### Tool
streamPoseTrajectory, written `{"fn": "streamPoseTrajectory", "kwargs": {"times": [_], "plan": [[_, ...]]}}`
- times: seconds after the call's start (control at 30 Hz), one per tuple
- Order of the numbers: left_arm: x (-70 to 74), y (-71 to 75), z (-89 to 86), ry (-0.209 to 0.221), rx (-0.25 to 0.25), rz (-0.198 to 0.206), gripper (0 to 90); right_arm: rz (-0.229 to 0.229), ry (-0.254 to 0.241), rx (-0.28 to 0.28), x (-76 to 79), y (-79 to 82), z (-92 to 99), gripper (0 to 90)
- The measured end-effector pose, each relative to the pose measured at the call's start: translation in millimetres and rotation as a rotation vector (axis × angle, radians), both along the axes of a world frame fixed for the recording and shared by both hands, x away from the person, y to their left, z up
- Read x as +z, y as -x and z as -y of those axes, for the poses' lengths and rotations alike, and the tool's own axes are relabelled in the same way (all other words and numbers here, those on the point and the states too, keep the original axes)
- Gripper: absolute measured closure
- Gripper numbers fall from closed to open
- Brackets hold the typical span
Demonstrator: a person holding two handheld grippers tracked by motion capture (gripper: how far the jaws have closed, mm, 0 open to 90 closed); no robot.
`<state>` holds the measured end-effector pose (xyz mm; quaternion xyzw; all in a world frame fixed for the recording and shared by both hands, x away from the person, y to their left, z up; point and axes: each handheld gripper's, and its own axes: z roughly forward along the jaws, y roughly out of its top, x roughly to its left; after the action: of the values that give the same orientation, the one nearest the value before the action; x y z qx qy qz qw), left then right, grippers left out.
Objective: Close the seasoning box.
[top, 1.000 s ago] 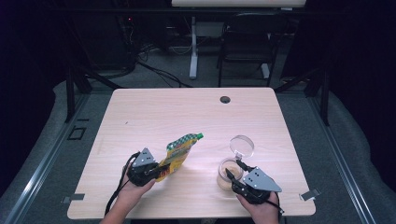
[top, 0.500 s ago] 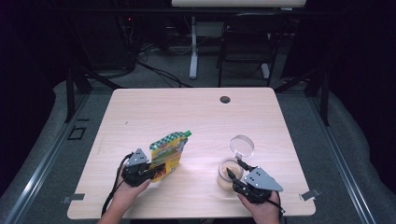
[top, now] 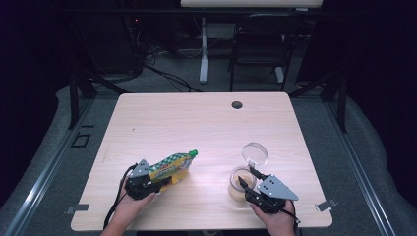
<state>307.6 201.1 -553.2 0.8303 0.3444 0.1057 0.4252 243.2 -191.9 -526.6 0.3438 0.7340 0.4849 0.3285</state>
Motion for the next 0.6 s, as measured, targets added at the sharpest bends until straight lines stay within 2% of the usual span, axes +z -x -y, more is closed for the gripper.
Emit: {"fn": "streamPoseTrajectory", "kwargs": {"times": [0.2,0.4,0.6], "plan": [[-1.3,0.9,-4.8,0.007,0.017,-0.009,68.4,-0.003,-0.009,0.006,-0.2,-2.0,-0.5,51.3],[-1.1,2.9,-14.0,0.051,0.045,-0.019,61.6,-0.005,-0.003,0.008,0.3,-2.9,-0.7,51.3],[-1.8,6.1,-19.3,0.05,0.05,-0.018,58.8,-0.002,-0.008,0.003,1.1,-3.0,1.1,51.1]]}}
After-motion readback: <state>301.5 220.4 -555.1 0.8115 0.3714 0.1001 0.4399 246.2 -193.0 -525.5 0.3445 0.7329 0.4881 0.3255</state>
